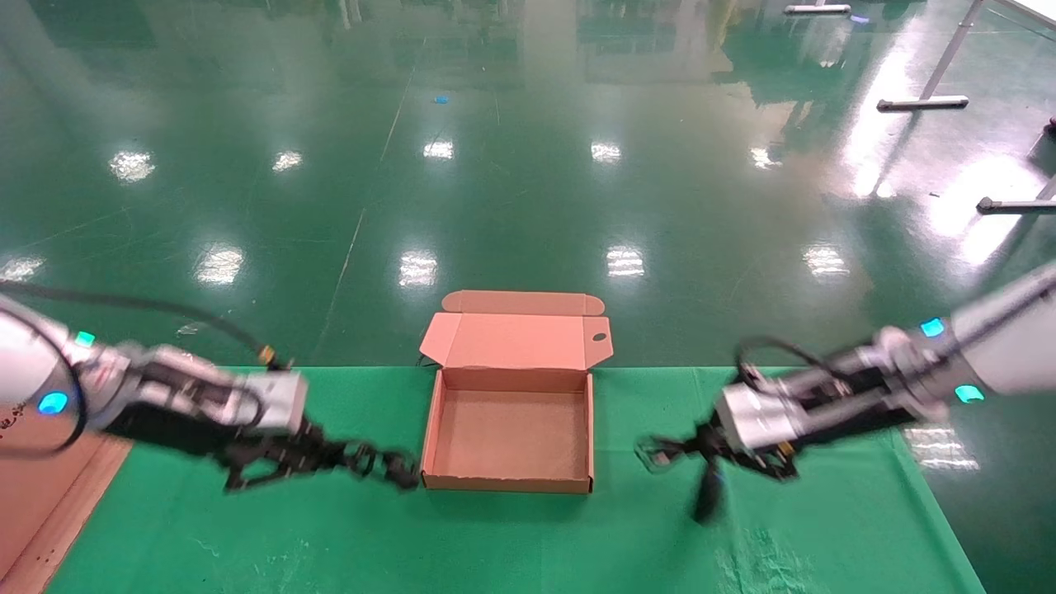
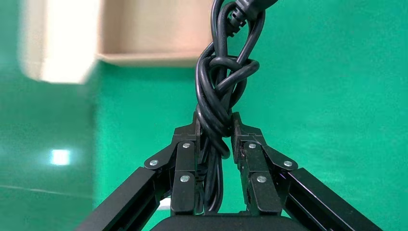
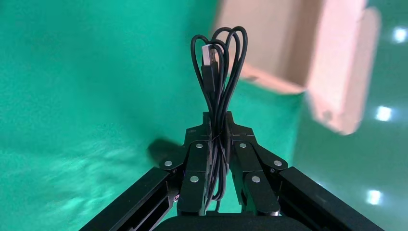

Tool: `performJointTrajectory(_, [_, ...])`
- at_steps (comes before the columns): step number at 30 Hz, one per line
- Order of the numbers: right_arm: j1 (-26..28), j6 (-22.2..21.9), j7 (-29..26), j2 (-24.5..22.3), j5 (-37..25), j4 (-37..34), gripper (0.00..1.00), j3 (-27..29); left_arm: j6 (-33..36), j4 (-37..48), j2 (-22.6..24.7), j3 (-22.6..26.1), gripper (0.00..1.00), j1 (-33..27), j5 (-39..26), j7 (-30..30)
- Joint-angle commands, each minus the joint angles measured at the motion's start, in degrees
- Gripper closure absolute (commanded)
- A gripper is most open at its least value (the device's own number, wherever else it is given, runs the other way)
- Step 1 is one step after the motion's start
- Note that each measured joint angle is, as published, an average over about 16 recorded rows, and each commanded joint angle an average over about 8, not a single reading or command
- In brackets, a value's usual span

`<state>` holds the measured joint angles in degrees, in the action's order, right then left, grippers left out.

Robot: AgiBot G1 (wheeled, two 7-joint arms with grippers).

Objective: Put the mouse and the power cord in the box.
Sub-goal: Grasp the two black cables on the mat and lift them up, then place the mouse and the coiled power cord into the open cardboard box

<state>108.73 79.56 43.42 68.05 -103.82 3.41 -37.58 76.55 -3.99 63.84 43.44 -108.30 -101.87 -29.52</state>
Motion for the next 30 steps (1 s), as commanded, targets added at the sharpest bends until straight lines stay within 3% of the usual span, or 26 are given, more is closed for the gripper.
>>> performJointTrajectory(1, [1.6, 0.0, -1.1, 1.2, 0.5, 0.3, 1.0, 0.4, -0.7, -0.5, 1.2, 0.0, 1.0, -1.9, -0.1, 0.4])
performJointTrajectory(6, [5.0, -5.1, -3.9, 5.9, 1.1, 0.5, 1.0, 0.8, -10.4, -1.0, 4.6, -0.7, 1.0, -4.9, 0.5, 0.7])
performJointTrajectory(15, [1.1, -23.5, -6.1, 10.3, 2.6, 6.2, 1.0, 0.7, -20.8, 1.1, 9.6, -1.3, 1.0, -4.1, 1.0, -0.2])
performJointTrajectory(20, [-1.0, -26.5, -7.8, 10.3, 3.9, 9.8, 1.0, -0.9, -23.1, 2.1, 10.7, -2.0, 1.0, -2.6, 2.1, -1.0])
performJointTrajectory(30, [-2.0, -28.0, -11.1, 10.2, 6.2, 11.9, 1.0, -5.2, -24.1, 2.3, 11.9, -4.0, 1.0, -1.0, 5.1, -2.5])
